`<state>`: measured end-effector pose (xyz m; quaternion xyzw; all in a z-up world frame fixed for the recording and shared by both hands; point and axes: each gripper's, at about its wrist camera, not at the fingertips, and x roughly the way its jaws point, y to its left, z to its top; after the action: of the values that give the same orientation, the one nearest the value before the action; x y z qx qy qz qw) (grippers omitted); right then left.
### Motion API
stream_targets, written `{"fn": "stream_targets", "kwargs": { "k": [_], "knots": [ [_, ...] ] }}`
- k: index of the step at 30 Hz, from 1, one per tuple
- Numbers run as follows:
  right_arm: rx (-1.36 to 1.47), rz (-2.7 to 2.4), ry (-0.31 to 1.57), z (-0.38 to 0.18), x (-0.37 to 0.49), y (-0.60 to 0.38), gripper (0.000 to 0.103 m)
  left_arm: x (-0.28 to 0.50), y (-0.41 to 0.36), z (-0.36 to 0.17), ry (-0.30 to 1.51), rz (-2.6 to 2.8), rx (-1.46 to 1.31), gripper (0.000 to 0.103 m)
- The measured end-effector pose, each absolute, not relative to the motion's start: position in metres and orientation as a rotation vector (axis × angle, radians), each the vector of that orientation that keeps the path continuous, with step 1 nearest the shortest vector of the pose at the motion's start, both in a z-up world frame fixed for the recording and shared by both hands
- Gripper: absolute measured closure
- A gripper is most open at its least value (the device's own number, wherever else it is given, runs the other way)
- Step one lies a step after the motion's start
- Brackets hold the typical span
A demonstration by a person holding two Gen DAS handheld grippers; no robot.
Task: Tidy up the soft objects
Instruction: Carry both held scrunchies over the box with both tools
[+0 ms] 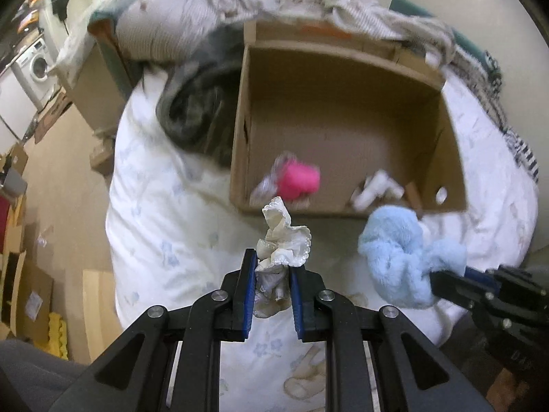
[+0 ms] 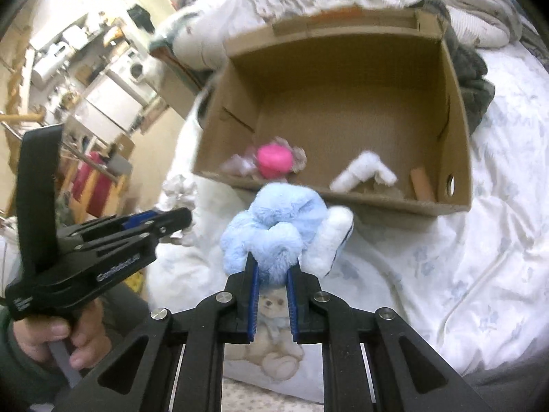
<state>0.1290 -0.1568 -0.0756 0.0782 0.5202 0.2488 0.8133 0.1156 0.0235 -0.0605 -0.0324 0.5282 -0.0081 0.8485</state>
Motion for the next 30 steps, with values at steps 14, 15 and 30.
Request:
{"fn": "stream_targets", "kwargs": {
  "k": [14,15,30],
  "knots": [
    [0.226,0.396,0.840,-0.021,0.169,-0.208,0.087,0.173,0.032,-0.018,0.903,0.011,-0.030,0.087],
    [0.225,0.379,0.837,-0.023,0.176,-0.210,0.087,0.177,0.032,-0.019,0.895,0.011,-0.031,0.087],
    [0.263,0.345,1.018,-0.094,0.211,-0.203,0.087,0.199,0.024,-0.062,0.869,-0.016,-0.014,0.086]
  ]
}}
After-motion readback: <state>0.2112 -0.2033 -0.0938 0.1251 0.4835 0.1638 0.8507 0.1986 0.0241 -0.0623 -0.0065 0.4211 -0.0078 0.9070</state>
